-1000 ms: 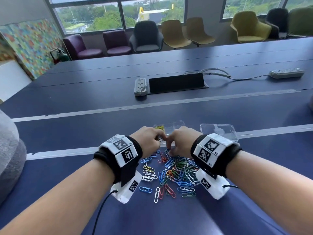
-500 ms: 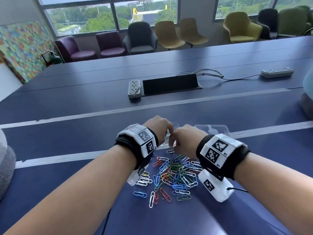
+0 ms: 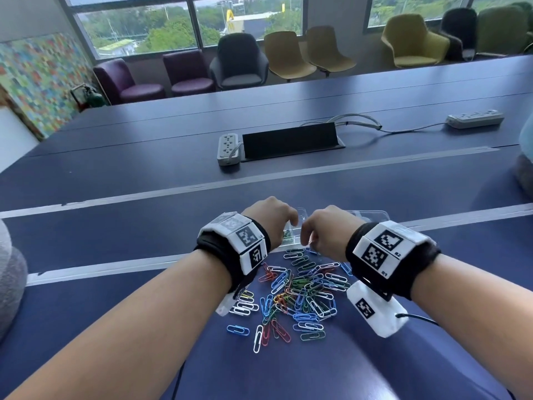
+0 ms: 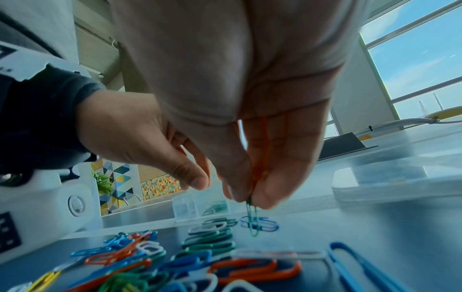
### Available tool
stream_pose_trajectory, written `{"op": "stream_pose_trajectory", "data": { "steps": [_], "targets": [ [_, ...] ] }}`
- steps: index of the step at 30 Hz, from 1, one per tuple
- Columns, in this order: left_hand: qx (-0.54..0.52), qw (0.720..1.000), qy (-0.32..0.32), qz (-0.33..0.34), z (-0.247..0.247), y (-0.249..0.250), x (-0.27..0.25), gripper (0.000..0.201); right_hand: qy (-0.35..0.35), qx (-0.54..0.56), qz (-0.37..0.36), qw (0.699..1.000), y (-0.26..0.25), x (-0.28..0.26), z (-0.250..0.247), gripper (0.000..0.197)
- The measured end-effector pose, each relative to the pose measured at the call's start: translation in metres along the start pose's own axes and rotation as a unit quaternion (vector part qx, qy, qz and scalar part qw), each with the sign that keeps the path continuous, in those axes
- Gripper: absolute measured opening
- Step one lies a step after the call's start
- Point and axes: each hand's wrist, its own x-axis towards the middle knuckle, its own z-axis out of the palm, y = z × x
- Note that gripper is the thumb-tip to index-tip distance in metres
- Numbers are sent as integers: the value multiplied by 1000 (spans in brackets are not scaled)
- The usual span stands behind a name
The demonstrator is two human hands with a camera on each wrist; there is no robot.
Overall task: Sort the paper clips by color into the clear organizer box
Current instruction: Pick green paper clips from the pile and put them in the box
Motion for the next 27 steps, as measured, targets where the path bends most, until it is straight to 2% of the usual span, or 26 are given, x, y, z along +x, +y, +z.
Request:
{"op": "stream_pose_trajectory", "data": {
  "steps": [5, 6, 10, 14, 20, 23, 27],
  "targets": [
    [-27, 999, 33, 17, 4, 5, -10, 14, 3, 47, 21, 999, 2, -1, -5, 29],
    [-34, 999, 22, 22, 4, 7, -12, 12, 0, 51, 26, 998, 2, -2, -6, 27],
    [-47, 994, -95, 20, 7, 14, -21, 14, -23, 14, 23, 999, 1, -6, -5, 26],
    [-64, 986, -150, 27, 10, 13, -27, 22, -40, 6, 14, 999, -1, -7, -1, 30],
    [-58, 989, -131, 45, 9, 7, -28, 31, -44, -30, -30, 998, -3, -7, 11, 17],
    [-55, 989, -128, 44, 12, 4, -27, 29, -26, -34, -35, 998, -1, -3, 13, 11],
    [-54, 990, -126, 37, 13, 2, -28, 18, -15, -45, -49, 998, -2, -5, 11, 16]
  ]
}}
